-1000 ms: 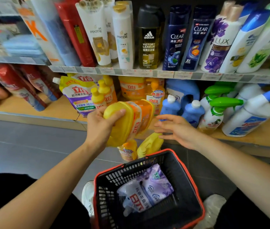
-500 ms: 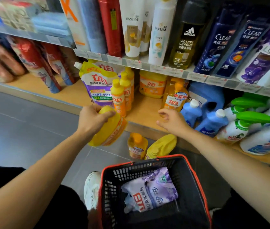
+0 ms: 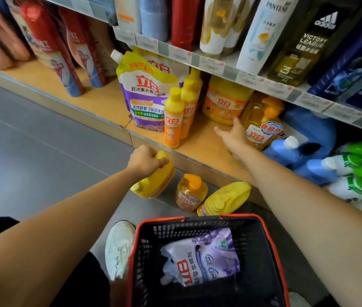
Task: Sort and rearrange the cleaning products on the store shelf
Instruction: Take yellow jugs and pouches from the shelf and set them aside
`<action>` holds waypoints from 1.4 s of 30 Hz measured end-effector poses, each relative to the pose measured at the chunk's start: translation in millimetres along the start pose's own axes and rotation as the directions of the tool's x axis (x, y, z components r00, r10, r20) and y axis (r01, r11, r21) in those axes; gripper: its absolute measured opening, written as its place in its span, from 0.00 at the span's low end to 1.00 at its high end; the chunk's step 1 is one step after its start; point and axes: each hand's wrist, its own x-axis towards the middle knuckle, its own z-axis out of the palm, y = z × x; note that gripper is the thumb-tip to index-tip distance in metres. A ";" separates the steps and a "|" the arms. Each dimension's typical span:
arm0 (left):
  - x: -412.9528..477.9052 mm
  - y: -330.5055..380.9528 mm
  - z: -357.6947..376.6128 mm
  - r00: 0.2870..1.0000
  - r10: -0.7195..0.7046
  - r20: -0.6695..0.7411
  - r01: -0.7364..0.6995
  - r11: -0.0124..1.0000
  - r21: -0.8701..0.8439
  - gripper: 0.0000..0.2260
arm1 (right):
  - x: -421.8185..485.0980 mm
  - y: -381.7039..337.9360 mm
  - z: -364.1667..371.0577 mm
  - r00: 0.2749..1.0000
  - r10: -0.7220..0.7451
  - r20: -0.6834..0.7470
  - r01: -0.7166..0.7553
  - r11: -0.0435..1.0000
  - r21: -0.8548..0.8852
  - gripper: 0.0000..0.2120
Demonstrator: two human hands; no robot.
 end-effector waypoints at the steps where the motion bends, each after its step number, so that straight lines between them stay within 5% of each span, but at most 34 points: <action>1: 3.4 -4.7 5.3 1.000 0.018 0.003 -0.018 1.000 0.025 0.16 | 5.8 1.3 3.1 1.000 0.020 -0.003 -0.020 0.999 0.044 0.41; 6: 18.1 -29.5 19.1 0.986 0.155 -0.053 -0.154 0.988 0.021 0.15 | 34.5 4.1 20.0 0.997 0.080 -0.022 -0.070 0.950 0.304 0.42; 12: 26.1 -49.3 44.7 0.946 0.265 -0.187 -0.252 0.963 0.091 0.18 | 60.4 15.0 40.5 0.990 0.106 -0.091 -0.060 0.912 0.407 0.51; 19: 31.0 -54.0 49.0 0.924 0.302 -0.233 -0.283 0.952 0.114 0.17 | 82.9 31.6 53.7 0.993 0.043 -0.113 0.027 0.831 0.555 0.43; 27: 33.2 -58.1 53.8 0.916 0.315 -0.248 -0.293 0.948 0.122 0.17 | 125.0 24.2 52.3 0.988 0.111 -0.105 -0.034 0.830 0.557 0.51; 35: 35.4 -61.4 55.2 0.908 0.338 -0.249 -0.312 0.940 0.138 0.19 | 133.6 16.2 63.6 0.971 0.127 -0.205 0.022 0.800 0.599 0.44; 39: 34.6 -61.5 55.6 0.908 0.336 -0.250 -0.309 0.940 0.143 0.18 | 106.9 28.9 78.7 0.941 0.151 -0.302 0.046 0.828 0.559 0.33; 42: 34.8 -61.0 56.3 0.908 0.335 -0.253 -0.305 0.940 0.151 0.18 | 96.8 22.8 82.5 0.947 0.093 -0.306 0.084 0.851 0.519 0.41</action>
